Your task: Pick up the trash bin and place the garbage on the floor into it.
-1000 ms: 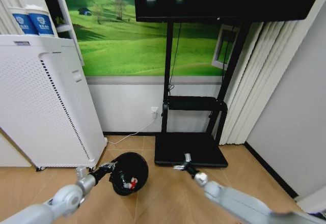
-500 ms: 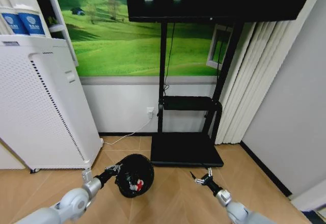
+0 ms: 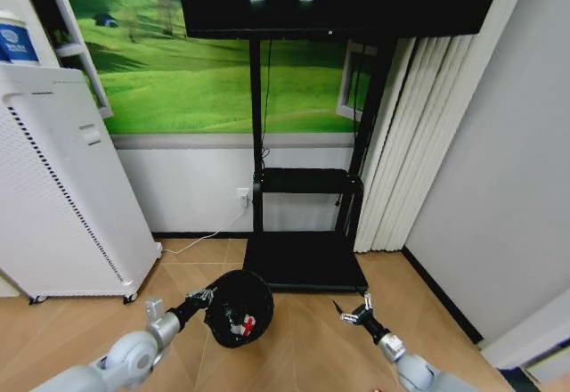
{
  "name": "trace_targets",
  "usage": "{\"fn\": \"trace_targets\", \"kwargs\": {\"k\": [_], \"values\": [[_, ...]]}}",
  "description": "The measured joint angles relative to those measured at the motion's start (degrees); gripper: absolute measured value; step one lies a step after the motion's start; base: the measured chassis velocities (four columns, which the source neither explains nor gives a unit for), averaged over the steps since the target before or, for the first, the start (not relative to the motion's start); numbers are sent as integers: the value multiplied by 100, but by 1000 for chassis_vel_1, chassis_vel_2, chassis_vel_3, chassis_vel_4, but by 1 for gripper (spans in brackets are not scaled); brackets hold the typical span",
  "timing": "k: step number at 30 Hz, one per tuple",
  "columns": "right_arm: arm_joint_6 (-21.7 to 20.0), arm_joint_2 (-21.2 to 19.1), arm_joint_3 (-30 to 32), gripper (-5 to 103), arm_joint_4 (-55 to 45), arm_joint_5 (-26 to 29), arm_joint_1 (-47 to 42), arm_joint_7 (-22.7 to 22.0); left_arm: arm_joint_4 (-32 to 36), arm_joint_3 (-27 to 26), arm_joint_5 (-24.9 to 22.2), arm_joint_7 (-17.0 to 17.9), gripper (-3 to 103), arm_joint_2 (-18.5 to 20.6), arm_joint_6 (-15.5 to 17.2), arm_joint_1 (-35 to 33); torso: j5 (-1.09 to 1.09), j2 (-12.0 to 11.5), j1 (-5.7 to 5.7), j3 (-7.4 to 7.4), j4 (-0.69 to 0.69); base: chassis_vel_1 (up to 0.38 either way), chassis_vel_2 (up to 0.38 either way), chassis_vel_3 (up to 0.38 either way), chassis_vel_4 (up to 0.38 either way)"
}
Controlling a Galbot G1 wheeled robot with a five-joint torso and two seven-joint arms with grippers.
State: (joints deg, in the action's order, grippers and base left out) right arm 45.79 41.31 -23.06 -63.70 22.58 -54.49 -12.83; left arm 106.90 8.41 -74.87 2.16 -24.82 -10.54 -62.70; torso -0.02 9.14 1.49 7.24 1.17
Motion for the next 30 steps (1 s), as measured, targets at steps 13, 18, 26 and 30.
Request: {"fn": "trace_targets", "kwargs": {"k": [13,18,26,30], "values": [[-3,59,221,100,577,-119,-417,108,56,-357,784,377,8,-782,-165,-1201,5,0,0,0,1,10,18,-14,-10],[-3,-158,463,100,472,-394,-819,100,-412,-105,1025,159,8,-1143,-205,-1214,2,0,0,0,0,0,0,0,0],[-1,-376,982,100,504,-816,-1620,116,-659,149,940,-23,8,-1150,-247,-928,2,-1,0,0,3,0,0,0,0],[1,-399,1127,100,562,-1017,-1889,128,-687,206,875,-61,8,-1095,-255,-836,2,-1,0,0,2,0,0,0,0]]}}
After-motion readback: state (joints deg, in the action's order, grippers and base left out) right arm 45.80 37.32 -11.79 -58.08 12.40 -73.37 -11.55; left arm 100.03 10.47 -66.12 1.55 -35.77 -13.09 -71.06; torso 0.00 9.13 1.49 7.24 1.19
